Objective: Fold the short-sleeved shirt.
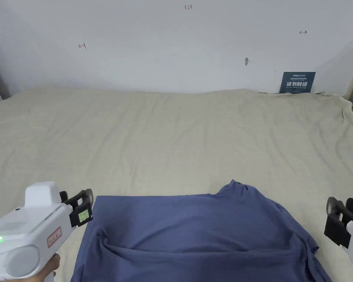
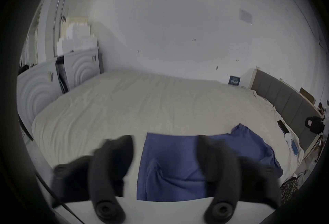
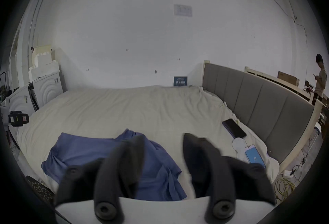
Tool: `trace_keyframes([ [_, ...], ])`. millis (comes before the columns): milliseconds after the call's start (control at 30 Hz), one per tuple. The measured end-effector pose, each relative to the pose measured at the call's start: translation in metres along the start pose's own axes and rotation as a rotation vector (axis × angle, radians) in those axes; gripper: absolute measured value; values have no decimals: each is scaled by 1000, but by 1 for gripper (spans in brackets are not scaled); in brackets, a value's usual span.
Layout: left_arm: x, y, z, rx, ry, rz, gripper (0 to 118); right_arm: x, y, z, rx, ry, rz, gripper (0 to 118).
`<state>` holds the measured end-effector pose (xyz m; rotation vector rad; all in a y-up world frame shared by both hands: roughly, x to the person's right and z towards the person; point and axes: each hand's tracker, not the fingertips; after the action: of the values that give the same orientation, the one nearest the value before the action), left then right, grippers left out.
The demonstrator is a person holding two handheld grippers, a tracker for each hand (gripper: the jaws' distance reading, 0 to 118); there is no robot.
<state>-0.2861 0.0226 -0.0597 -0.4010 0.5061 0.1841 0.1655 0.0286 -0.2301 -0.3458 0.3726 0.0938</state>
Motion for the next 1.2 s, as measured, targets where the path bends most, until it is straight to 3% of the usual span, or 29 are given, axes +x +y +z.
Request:
trace_keyframes([
  [33,2,0,0,-5,-8,9,20,-1,0,0,5,2,2,3],
  [100,3,-2,-3,-5,-22,5,0,-3,-1,2,21,2,-2,0],
  [433,6,9,-52,-122,-68,-22,0,-1,0,-18,16,14,-17,0],
  [633,-9,32,-126,-236,-65,-62,0,-3,3,-42,-3,6,-21,0],
  [933,-46,34,-261,-505,-57,31,0,-6,4,-90,-55,-2,-9,0],
  [967,-49,32,-274,-547,-50,47,5,-5,3,-95,-63,-2,-11,0],
  [1000,-48,29,-282,-570,-40,49,20,-5,3,-100,-69,-5,-10,0],
  [1100,-55,17,-316,-676,-6,45,81,-4,0,-113,-94,-21,-8,0],
  [1133,-58,11,-325,-715,9,37,88,-2,-1,-117,-100,-24,-15,0],
  [1200,-61,3,-338,-728,20,17,88,-3,0,-121,-111,-31,-25,0],
])
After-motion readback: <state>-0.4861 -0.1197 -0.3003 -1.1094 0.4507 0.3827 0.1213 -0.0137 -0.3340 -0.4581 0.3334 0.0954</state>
